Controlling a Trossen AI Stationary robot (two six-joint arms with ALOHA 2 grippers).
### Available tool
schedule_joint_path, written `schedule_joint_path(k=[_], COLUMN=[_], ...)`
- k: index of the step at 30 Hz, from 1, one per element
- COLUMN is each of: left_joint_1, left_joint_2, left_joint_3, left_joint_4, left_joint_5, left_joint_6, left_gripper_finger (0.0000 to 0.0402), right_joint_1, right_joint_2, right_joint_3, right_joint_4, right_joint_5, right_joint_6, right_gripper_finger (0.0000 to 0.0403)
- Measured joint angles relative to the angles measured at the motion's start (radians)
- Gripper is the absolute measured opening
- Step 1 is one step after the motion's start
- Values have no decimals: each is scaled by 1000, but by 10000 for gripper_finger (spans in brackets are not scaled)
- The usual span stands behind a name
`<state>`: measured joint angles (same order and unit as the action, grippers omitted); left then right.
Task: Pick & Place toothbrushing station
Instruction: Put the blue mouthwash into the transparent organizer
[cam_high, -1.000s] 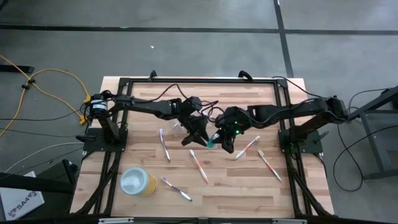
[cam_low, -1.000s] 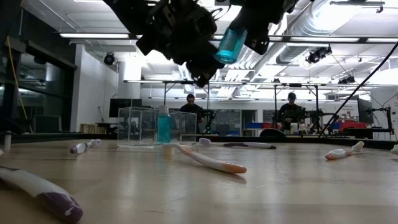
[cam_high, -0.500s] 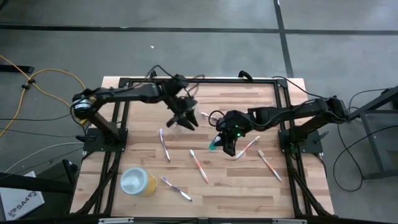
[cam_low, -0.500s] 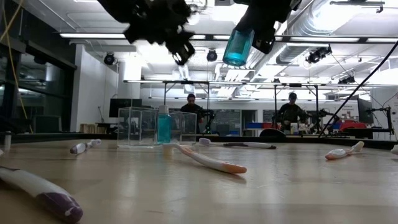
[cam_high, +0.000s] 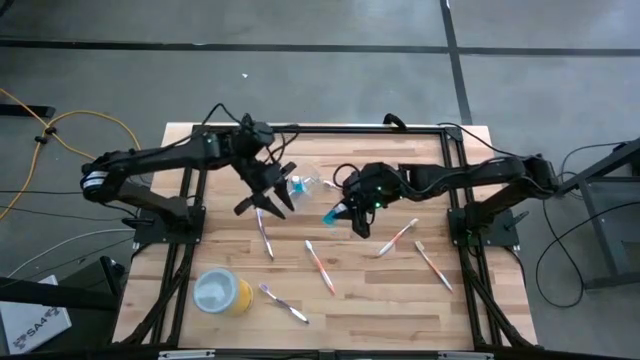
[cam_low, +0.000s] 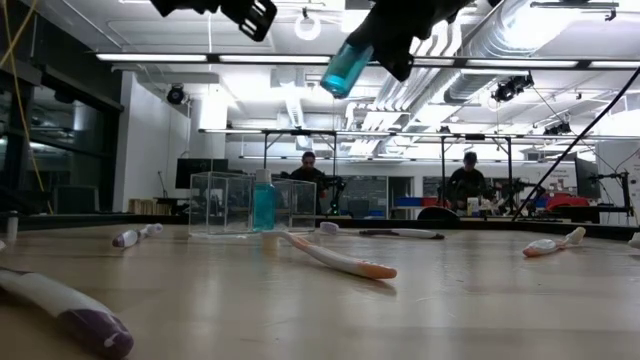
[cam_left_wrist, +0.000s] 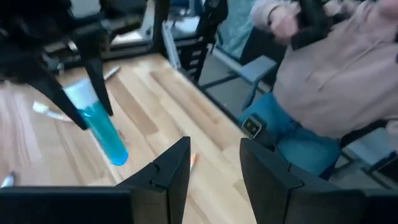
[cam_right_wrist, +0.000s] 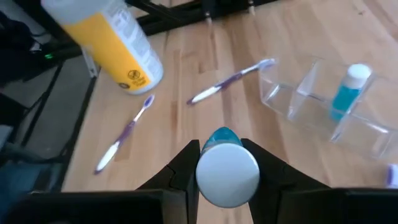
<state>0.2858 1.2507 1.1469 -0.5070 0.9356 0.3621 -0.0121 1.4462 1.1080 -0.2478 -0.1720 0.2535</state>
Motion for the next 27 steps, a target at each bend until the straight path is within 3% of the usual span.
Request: schedule_joint_path(k=[6,18,27], left_joint_1=[-87,-262,-305], left_joint_2=[9,9,1], left_joint_3=[-27,-118,-118], left_joint_4=[-8,24,16], left_joint_5=[-117,-438,-450], left_joint_6=[-23,-201,-275], left_gripper_finger=[135,130,89], right_joint_1=[-23,-55,-89], right_joint_2=[15,41,229], right_joint_3=[1,11,296], right_joint_4=[13,126,-98], right_joint_5=[51,39,48], right_joint_6=[-48,-136,-232], right_gripper_finger=[84,84,84])
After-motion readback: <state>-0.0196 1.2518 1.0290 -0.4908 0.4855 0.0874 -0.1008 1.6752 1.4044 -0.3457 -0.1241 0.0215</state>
